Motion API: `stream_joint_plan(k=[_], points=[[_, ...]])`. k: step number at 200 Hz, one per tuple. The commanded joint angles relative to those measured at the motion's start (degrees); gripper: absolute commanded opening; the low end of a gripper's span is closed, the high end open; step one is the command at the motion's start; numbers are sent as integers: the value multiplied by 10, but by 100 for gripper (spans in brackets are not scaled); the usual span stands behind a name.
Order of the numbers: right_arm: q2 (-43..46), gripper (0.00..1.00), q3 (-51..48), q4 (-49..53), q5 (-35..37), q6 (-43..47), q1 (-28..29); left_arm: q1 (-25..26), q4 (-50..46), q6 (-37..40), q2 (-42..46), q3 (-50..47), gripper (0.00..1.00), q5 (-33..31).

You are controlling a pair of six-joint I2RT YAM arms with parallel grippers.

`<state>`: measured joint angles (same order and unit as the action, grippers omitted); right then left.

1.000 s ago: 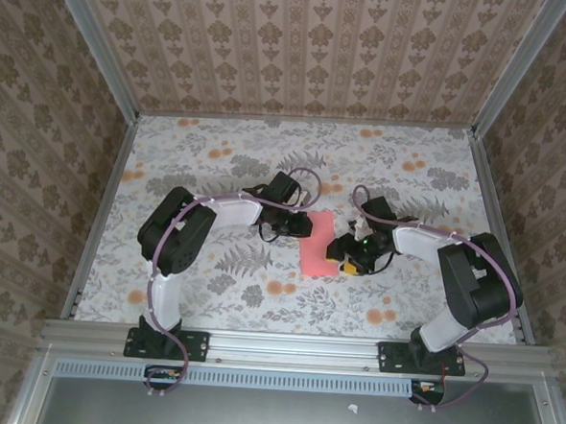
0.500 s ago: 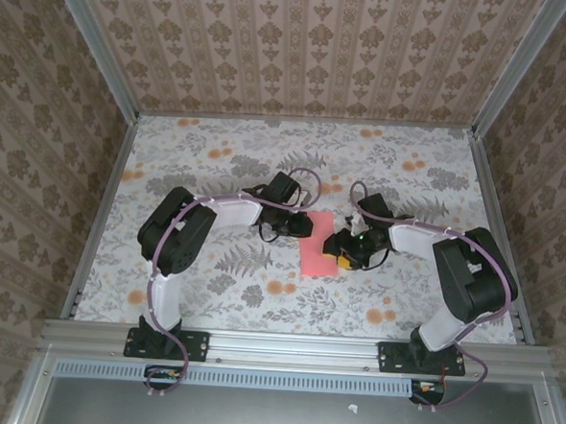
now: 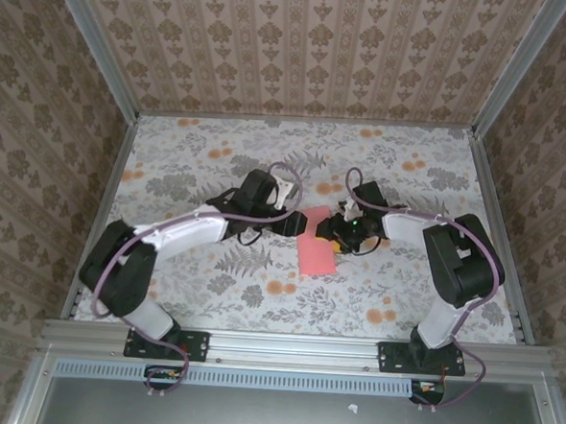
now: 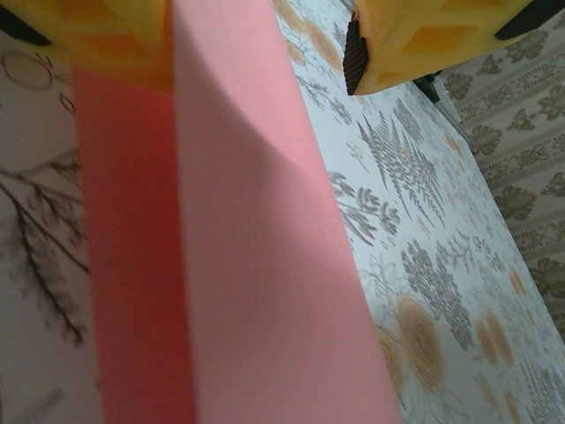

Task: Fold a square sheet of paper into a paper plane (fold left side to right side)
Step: Fold the triangle a second time at the center of the table.

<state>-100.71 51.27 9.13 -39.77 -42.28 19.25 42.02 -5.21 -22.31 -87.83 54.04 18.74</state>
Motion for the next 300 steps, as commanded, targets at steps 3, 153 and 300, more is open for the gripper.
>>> stream_joint_plan(k=[3, 153, 300], points=[[-29, 46, 38, 8, -16, 0, -9, 29, 4, 48, 57, -46, 66, -51], [-52, 8, 101, 21, 7, -10, -19, 231, -131, 140, -91, 126, 84, -230], [-56, 10, 105, 43, 17, 10, -19, 276, -183, 120, -173, 184, 52, -345]])
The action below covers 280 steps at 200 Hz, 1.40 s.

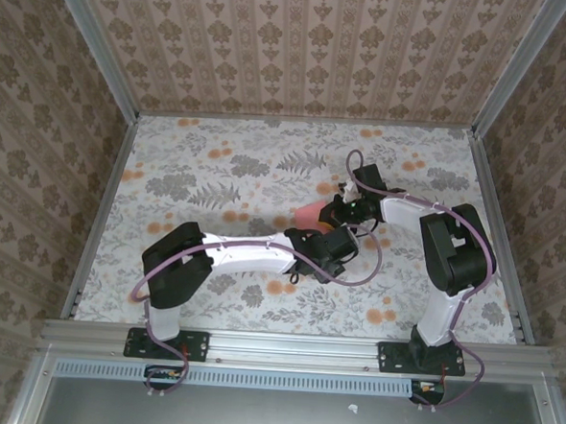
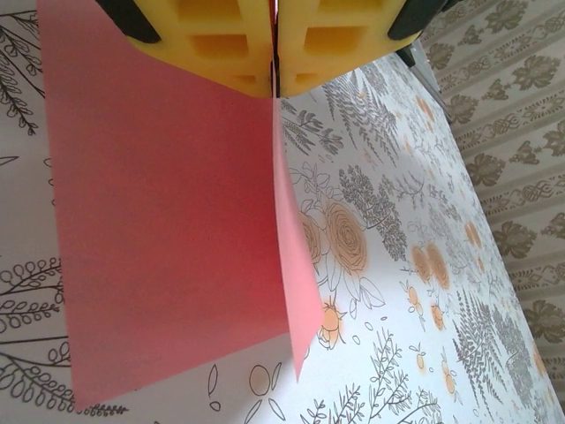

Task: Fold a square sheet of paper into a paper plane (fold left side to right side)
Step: Fold the triangle a second time at the center of the table.

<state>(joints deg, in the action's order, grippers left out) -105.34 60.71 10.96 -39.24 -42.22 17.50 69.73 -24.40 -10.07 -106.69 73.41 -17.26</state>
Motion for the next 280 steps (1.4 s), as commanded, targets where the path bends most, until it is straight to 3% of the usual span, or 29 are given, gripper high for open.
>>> stream_joint_plan(k=[1, 22, 49, 125, 148, 168, 218, 280], points=[[-9, 10, 10, 25, 12, 9, -2, -1, 10, -3, 16, -10, 51, 17], [-11, 12, 13, 34, 16, 18, -2, -14, 31, -13, 32, -30, 30, 49], [-9, 19, 16, 41, 20, 31, -2, -36, 58, -27, 58, -62, 15, 96], [108, 65, -11, 13, 69, 63, -14, -144, 237, -114, 128, -195, 7, 331], [164, 71, -50, 23, 94, 74, -20, -167, 255, -128, 131, -212, 7, 361], [207, 64, -88, 44, 103, 77, -19, -181, 251, -128, 128, -214, 7, 373], [246, 14, -194, 78, 120, 61, 27, -204, 211, -109, 123, -205, 7, 374], [194, 4, -222, 50, 145, 35, 84, -222, 156, -75, 108, -187, 7, 381]])
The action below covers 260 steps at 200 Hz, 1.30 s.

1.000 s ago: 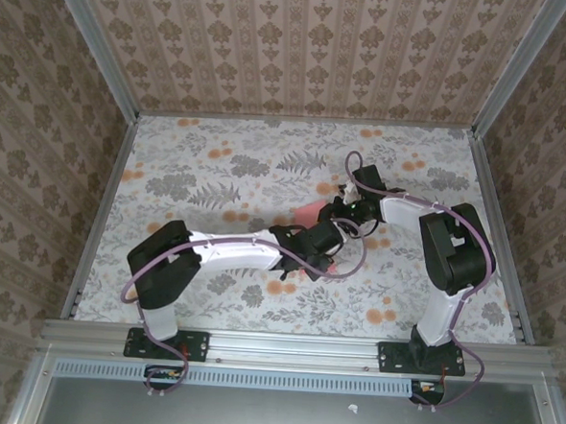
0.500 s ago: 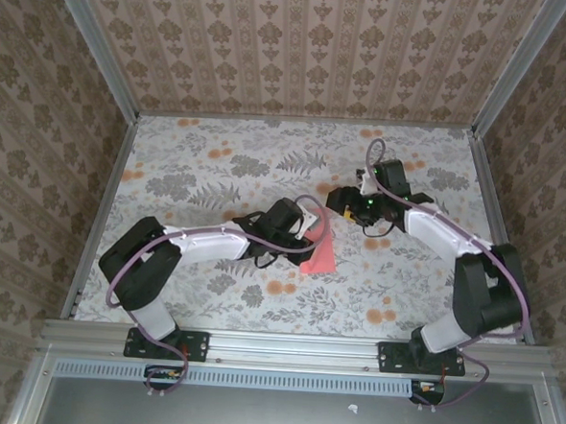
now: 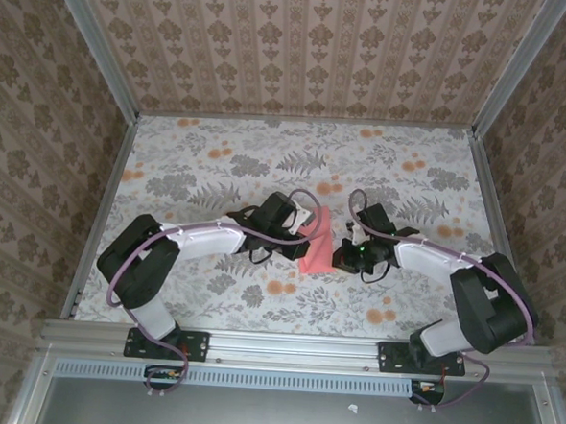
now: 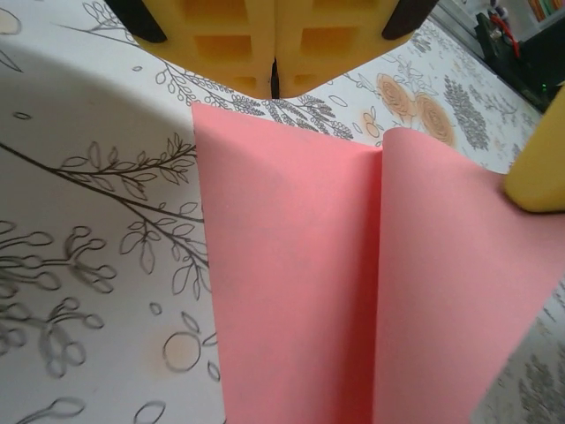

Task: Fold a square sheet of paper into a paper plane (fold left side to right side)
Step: Fold the triangle a second time at the center of the table.

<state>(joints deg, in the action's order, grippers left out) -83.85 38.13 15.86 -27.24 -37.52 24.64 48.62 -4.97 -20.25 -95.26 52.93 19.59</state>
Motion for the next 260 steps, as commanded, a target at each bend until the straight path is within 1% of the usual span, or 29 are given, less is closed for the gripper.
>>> stream_joint_plan(k=[1, 57, 131, 189, 260], points=[[-22, 4, 4, 0, 26, -12, 13, -11, -39, 28, -6, 19, 7, 12], [-46, 3, 12, 6, 52, -9, 16, -28, -69, 58, -21, 43, 8, 15], [-8, 3, 14, -2, 50, -1, 17, -35, -81, 80, -45, 71, 8, 21], [-37, 3, 24, -3, 61, 3, 18, -36, -94, 97, -71, 89, 8, 18], [-67, 3, 32, 21, 63, 10, 22, -37, -93, 102, -96, 99, 8, 14]])
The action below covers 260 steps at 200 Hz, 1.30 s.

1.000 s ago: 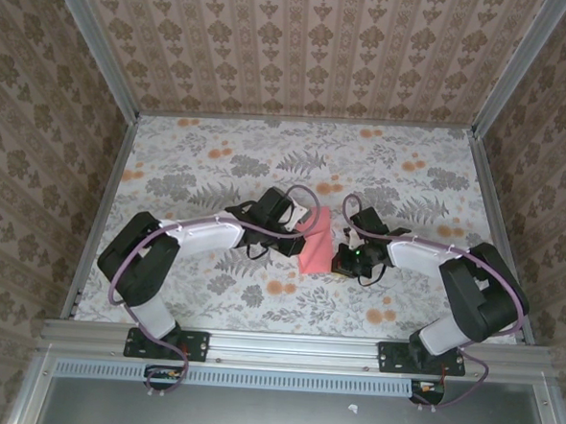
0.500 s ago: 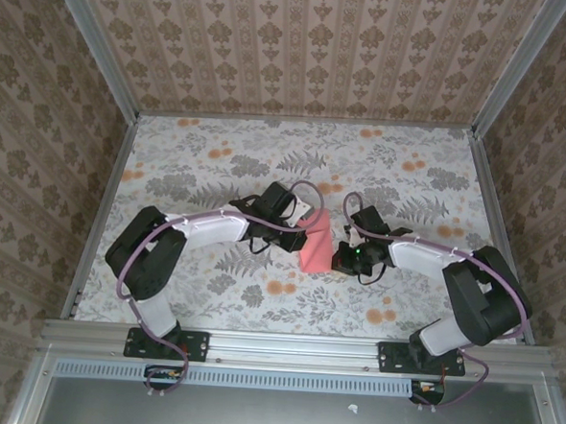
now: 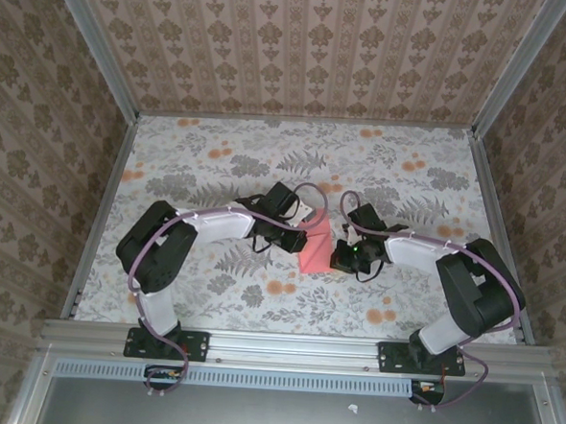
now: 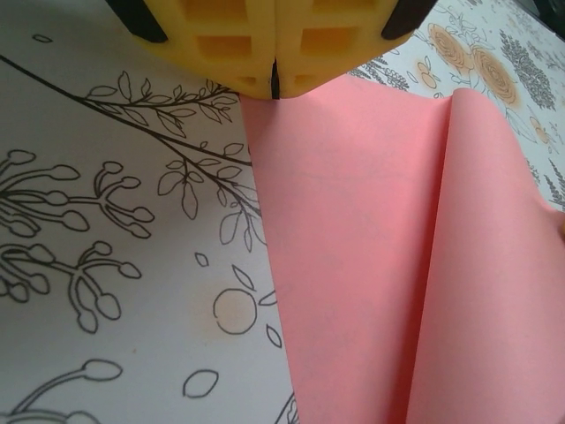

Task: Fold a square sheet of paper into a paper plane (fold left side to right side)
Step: Fold the triangle a second time at the center of the table.

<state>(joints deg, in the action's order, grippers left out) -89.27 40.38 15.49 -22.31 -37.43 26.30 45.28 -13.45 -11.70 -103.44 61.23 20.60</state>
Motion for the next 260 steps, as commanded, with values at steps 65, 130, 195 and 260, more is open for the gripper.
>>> stream_joint_plan(k=[65, 130, 195, 260], points=[[-17, 3, 14, 44, 22, 20, 7, -6, -4, 20, -30, 21, 7, 5], [-21, 3, 15, 49, 22, 22, 9, -6, 0, 20, -43, 28, 8, 3], [-23, 3, 17, 54, 24, 24, 9, -6, -1, 20, -50, 27, 7, -8], [-26, 3, 19, 57, 24, 24, 9, -7, -2, 23, -43, 26, 7, -18]])
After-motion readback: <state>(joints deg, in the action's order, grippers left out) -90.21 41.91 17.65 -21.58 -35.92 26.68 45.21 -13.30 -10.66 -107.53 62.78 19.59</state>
